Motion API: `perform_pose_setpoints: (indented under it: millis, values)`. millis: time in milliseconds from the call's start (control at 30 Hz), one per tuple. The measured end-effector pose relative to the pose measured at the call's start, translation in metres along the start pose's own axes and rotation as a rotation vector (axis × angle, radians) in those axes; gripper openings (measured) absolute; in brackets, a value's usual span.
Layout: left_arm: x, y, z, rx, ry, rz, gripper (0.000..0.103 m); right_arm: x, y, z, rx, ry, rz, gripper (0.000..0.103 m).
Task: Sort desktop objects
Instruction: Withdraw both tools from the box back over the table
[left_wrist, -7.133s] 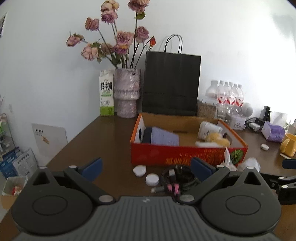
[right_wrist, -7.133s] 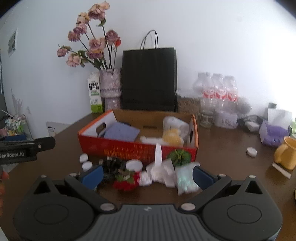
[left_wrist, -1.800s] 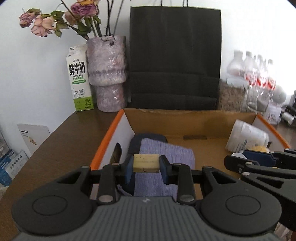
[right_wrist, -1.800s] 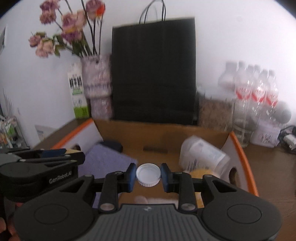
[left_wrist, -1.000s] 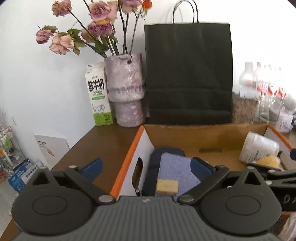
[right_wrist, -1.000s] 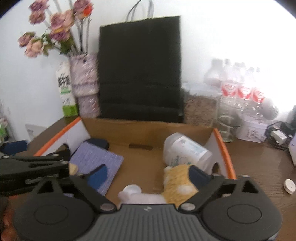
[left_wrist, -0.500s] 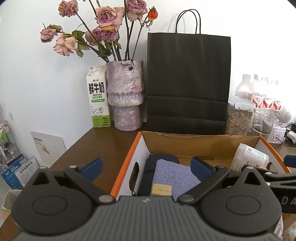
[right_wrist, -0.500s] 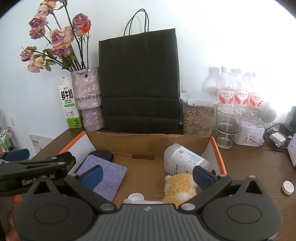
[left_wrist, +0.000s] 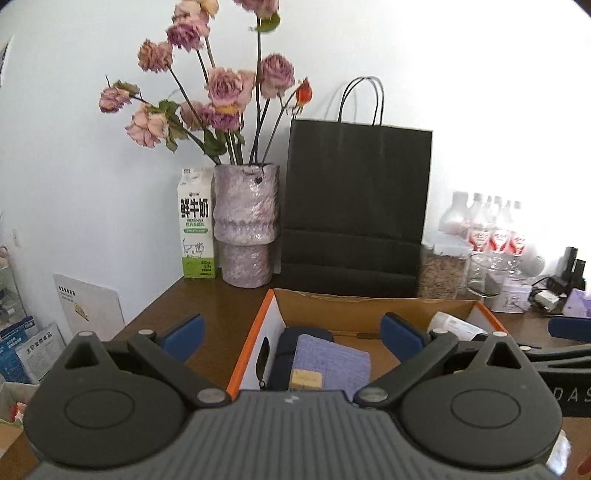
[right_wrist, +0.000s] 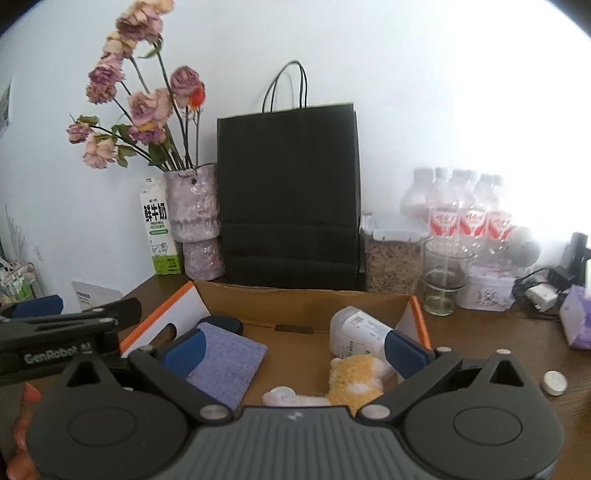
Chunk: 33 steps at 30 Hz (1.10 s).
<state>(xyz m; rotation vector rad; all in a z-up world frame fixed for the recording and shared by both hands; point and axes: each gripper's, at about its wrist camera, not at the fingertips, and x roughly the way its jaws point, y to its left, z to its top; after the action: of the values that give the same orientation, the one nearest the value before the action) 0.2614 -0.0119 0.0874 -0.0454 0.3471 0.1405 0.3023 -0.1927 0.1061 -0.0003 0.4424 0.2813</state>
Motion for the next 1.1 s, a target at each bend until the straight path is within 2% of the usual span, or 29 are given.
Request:
perform_pose_setpoints:
  millis: [267, 533, 833, 1100]
  values:
    - [-0.052, 0.009, -0.005, 0.004, -0.023, -0.006, 0.103, -0.062, -0.002, -0.017, 0.001, -0.032, -0.003, 0.103]
    - [-0.094, 0.02, -0.026, 0.003, 0.003, -0.01, 0.103, -0.11, -0.007, -0.053, -0.004, 0.001, -0.011, 0.103]
    - [-0.115, 0.032, -0.056, 0.004, 0.06, -0.011, 0.103, -0.128, -0.017, -0.094, 0.009, 0.087, -0.031, 0.103]
    - [-0.115, 0.045, -0.077, -0.001, 0.12, 0.013, 0.103, -0.129, -0.03, -0.123, 0.033, 0.16, -0.054, 0.103]
